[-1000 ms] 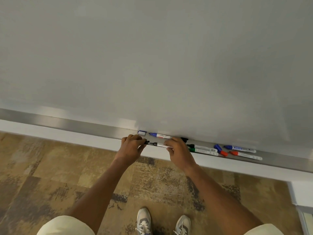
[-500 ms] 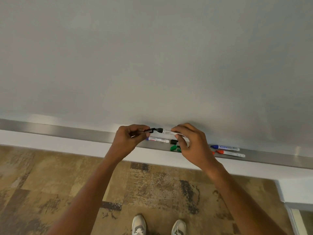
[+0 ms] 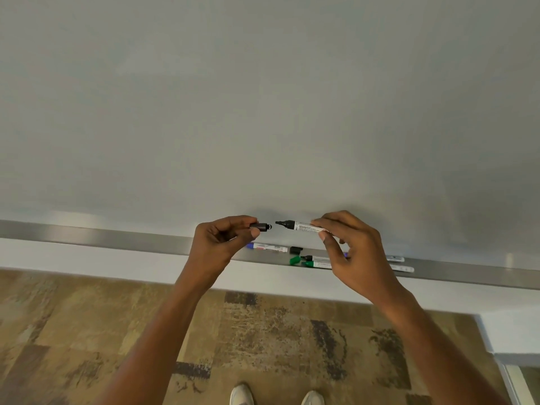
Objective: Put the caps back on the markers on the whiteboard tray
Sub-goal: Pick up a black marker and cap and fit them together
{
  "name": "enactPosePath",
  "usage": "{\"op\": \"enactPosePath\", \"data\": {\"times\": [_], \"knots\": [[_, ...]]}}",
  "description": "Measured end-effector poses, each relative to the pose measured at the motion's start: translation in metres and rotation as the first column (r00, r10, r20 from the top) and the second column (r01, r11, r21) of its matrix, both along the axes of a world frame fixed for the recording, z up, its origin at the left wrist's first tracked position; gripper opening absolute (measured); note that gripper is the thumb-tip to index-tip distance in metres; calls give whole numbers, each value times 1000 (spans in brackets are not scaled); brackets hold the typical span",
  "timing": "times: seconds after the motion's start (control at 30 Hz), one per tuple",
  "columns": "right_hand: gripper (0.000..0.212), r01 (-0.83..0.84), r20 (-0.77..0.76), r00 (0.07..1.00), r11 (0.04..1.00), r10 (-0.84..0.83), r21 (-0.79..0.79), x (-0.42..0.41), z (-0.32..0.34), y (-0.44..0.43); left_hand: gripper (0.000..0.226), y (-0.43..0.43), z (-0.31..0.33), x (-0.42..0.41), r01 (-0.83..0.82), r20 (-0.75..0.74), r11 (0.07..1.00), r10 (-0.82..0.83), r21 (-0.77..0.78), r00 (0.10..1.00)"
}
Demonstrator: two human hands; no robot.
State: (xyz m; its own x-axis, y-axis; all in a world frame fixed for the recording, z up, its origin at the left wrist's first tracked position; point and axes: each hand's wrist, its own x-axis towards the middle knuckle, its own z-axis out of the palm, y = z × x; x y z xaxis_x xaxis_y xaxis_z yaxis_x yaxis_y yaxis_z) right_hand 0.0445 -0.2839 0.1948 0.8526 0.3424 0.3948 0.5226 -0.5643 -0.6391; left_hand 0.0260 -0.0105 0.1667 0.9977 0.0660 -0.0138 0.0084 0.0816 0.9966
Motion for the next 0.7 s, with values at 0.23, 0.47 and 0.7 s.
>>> {"op": "enactPosePath", "data": {"times": [0.23, 0.47, 0.7], "knots": [[26, -28, -19, 999, 1000, 28, 0, -8, 7, 8, 26, -8, 14, -2, 12, -1, 1000, -12, 24, 1000], [26, -52, -61, 997, 999, 52, 0, -10, 7, 16, 33, -18, 11, -5, 11, -55, 995, -17, -97, 998], [28, -54, -76, 996, 993, 46, -108, -13, 2, 22, 41, -28, -1, -8, -105, -158, 952, 62, -286, 986]]}}
